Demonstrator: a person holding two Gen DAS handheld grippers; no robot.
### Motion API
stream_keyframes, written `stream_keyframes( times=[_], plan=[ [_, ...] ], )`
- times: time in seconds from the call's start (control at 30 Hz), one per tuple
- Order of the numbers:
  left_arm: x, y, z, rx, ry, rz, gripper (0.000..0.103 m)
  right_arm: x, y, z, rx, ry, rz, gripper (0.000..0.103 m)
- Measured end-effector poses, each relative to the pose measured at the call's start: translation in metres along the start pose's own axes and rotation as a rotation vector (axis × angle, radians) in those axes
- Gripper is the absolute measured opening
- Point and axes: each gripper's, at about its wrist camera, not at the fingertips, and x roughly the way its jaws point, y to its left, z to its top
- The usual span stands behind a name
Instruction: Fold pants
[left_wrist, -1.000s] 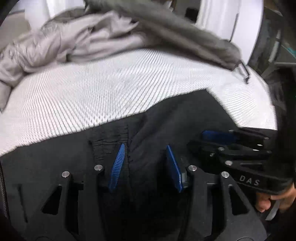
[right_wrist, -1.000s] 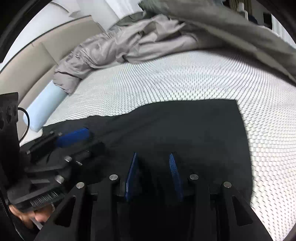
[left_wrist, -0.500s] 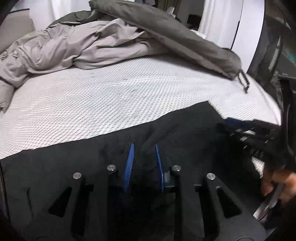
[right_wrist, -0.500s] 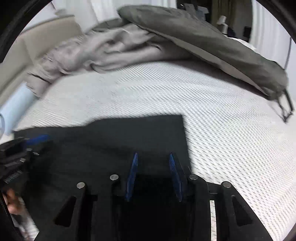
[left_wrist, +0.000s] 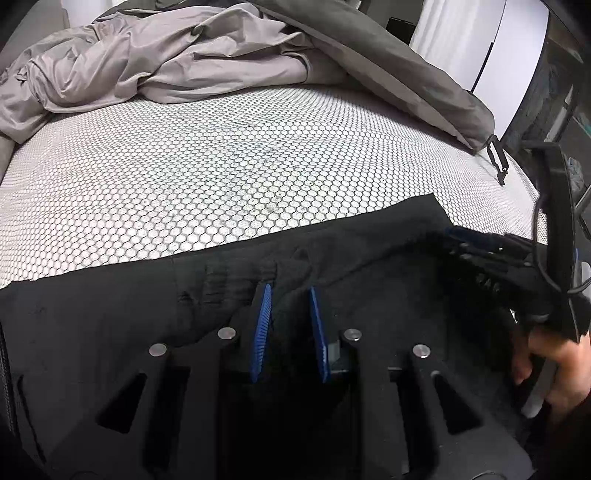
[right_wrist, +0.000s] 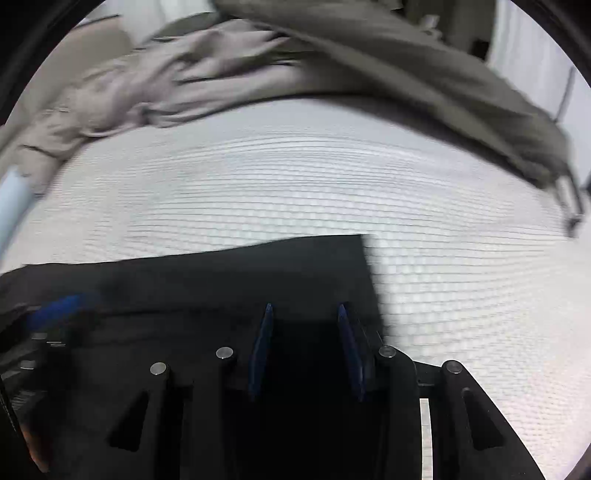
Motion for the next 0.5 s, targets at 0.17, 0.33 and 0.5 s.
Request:
stream_keyframes(
  times=[0.17, 0.33, 0.5],
  plan=[
    [-0.045, -0.015, -0.015, 0.039, -0.051, -0.016, 0.033, -0.043, 0.01, -0.017, -0.029, -0.022, 0.229, 0.037],
    [-0.044, -0.034, -0.052, 0.117, 0.024, -0.067, 0.043, -0.054, 0.045, -0.047, -0.167, 0.028, 0.326, 0.041],
    [-0.059, -0.026, -0.073, 0.094, 0.023, -0.026, 0.044, -0.041, 0.02, -0.066, -0.196, 0.054, 0.093, 0.041]
  ],
)
